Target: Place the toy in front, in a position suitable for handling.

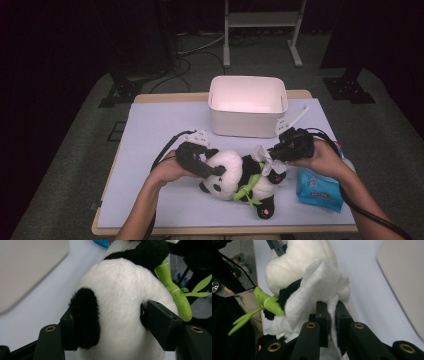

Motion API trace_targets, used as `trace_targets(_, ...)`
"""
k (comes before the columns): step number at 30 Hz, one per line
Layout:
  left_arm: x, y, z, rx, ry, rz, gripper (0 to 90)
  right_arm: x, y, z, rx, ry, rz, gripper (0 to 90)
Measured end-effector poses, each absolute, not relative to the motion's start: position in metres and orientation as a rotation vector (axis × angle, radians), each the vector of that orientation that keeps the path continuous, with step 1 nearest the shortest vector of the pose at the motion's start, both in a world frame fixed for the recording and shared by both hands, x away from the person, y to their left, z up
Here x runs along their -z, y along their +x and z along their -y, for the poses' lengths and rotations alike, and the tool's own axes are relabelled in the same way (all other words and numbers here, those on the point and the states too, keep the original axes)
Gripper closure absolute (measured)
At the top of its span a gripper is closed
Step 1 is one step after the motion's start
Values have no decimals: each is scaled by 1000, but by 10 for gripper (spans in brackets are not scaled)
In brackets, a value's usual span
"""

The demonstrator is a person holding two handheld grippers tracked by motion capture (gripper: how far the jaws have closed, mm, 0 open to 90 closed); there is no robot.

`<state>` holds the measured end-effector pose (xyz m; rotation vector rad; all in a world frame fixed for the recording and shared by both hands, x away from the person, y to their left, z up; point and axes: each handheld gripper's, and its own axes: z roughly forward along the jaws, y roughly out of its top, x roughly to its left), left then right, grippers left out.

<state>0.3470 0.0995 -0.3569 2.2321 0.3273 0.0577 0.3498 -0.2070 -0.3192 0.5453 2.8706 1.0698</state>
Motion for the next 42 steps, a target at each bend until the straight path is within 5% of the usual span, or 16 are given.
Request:
trace_targets(6, 345, 345, -107, -201, 2241, -300, 337, 312, 365, 188, -1059, 521, -2858, 833)
trace_targets(18, 370, 335, -134, -154, 2175, -380, 316, 321, 355, 197, -1077, 537, -2868, 833)
trace_targets(30, 371, 336, -135, -27, 2147, -484, 108, 327, 333, 196, -1098, 473, -2858, 835)
trace_targets(42, 375, 343, -113, 24, 2254, -454, 20, 330, 325, 196, -1110, 431, -2879, 834)
